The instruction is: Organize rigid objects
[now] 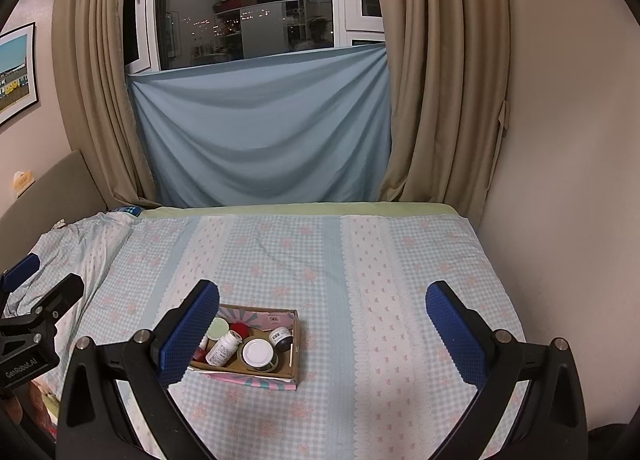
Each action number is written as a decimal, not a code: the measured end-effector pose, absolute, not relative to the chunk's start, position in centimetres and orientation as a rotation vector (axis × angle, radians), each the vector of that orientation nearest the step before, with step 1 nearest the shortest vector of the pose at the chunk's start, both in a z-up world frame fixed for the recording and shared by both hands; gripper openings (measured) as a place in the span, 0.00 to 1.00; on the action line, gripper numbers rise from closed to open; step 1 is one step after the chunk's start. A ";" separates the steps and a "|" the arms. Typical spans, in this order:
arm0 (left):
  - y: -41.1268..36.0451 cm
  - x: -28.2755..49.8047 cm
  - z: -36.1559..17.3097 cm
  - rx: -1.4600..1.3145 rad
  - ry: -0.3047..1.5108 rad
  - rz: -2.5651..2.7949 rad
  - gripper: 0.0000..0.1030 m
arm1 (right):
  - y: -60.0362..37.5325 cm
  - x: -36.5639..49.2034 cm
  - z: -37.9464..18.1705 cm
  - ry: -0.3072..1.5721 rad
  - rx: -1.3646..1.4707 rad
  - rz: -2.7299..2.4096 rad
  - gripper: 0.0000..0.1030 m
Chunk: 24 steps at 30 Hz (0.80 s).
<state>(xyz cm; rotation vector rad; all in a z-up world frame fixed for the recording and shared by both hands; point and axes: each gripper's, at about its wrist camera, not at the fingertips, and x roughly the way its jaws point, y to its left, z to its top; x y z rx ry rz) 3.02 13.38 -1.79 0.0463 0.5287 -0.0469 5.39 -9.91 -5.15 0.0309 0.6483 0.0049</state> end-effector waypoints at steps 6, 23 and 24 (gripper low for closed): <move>13.6 3.0 -1.8 0.046 0.523 -0.048 1.00 | -10.0 5.4 -5.1 0.649 0.027 0.002 1.00; 13.5 3.5 -2.0 0.026 0.549 -0.008 1.00 | -9.9 5.4 -4.9 0.636 0.026 -0.006 1.00; 13.7 3.4 -2.0 0.016 0.546 -0.008 1.00 | -9.8 5.4 -4.8 0.635 0.024 -0.007 1.00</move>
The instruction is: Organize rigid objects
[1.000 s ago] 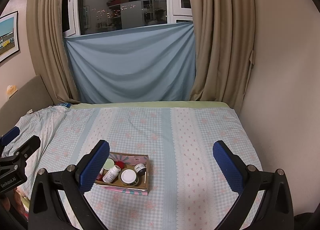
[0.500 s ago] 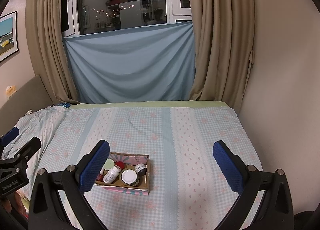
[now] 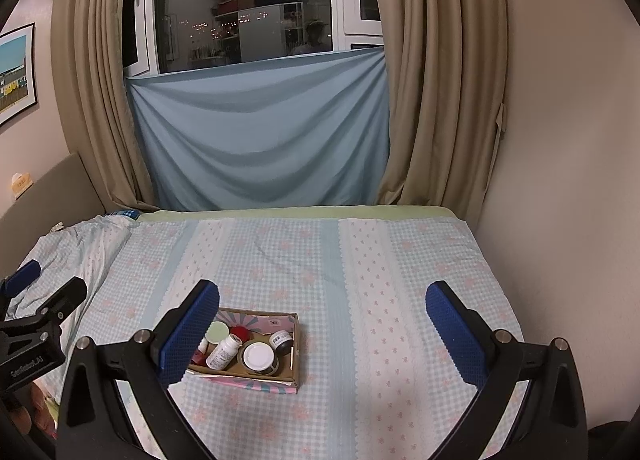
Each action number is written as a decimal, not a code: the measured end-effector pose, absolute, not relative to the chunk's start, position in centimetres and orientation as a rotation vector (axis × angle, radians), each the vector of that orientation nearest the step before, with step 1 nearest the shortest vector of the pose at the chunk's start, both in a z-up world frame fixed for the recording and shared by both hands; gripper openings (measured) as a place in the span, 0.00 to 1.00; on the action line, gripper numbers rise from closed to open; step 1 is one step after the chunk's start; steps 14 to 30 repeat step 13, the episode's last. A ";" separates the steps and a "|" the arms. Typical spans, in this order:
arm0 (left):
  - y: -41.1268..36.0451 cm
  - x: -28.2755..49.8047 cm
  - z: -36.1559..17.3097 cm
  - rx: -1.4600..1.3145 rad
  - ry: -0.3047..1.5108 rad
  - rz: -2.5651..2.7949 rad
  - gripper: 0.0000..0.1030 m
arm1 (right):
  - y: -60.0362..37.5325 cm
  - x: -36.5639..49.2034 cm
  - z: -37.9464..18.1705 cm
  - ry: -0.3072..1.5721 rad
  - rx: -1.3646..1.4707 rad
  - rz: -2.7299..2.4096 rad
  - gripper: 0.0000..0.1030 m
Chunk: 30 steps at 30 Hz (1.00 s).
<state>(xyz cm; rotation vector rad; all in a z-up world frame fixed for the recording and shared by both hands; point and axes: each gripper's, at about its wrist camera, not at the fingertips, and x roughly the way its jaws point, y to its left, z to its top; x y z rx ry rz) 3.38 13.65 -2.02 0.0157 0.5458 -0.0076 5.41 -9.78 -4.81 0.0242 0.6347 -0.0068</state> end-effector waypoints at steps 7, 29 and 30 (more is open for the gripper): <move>13.8 2.7 -2.1 0.012 0.517 -0.001 1.00 | -9.6 5.4 -4.9 0.640 0.029 -0.008 1.00; 13.9 2.7 -2.3 0.014 0.513 0.007 1.00 | -9.5 5.5 -5.1 0.652 0.035 -0.013 1.00; 13.9 2.7 -2.3 0.014 0.513 0.007 1.00 | -9.5 5.5 -5.1 0.652 0.035 -0.013 1.00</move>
